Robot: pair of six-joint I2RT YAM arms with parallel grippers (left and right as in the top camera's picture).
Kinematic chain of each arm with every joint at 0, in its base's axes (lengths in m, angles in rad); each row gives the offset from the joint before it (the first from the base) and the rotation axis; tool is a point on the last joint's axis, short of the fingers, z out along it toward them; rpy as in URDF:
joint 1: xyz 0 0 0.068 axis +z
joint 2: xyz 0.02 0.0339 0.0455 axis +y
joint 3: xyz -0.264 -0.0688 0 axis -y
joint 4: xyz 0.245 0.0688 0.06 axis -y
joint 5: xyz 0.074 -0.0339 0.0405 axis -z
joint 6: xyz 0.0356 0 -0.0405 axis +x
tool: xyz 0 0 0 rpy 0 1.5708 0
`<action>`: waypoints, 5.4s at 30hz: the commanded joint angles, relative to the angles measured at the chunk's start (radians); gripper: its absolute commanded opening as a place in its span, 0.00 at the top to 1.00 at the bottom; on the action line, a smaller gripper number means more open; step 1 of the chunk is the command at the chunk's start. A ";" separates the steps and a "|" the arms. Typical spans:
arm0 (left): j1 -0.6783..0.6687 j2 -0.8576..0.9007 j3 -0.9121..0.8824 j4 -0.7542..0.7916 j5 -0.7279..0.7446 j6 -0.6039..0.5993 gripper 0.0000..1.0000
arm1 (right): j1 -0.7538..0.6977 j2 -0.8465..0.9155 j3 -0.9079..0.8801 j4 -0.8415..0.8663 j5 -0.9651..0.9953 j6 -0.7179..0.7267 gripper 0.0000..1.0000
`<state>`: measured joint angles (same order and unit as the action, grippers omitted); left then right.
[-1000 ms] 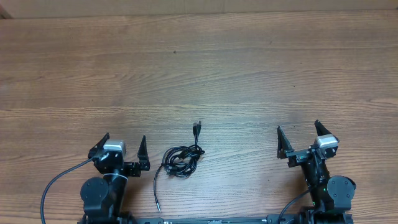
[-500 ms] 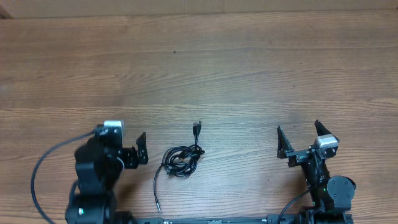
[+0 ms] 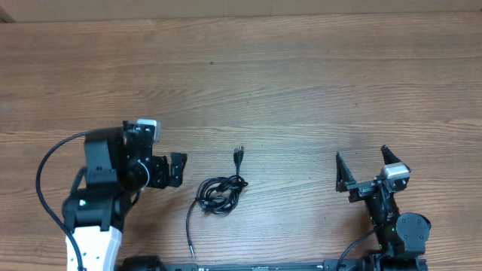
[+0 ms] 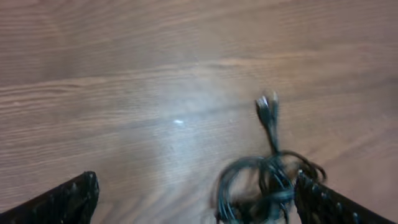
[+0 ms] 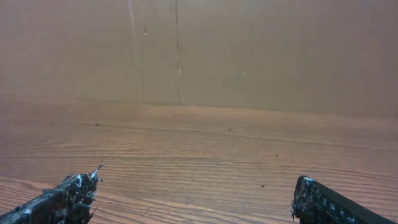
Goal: Untangle cables
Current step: 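Move the left gripper forward over the tangled black cable bundle, then close the left gripper on the cable bundle and lift it, then raise and rotate the held bundle with the left gripper toward center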
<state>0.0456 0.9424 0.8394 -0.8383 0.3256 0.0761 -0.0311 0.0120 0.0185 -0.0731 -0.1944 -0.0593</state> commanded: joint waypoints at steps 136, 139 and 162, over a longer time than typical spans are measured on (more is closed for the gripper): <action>-0.555 0.587 0.105 0.512 -0.385 -0.373 0.96 | -0.003 -0.009 -0.010 0.004 0.011 0.003 0.00; -0.555 0.587 0.105 0.501 -0.385 -0.373 0.96 | -0.003 -0.009 -0.010 0.004 0.011 0.003 0.00; -0.555 0.587 0.105 0.495 -0.378 -0.434 0.96 | -0.003 -0.009 -0.010 0.004 0.010 0.003 0.00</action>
<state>-0.5045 1.5238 0.9215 -0.3447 -0.0425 -0.3012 -0.0311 0.0120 0.0185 -0.0734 -0.1940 -0.0597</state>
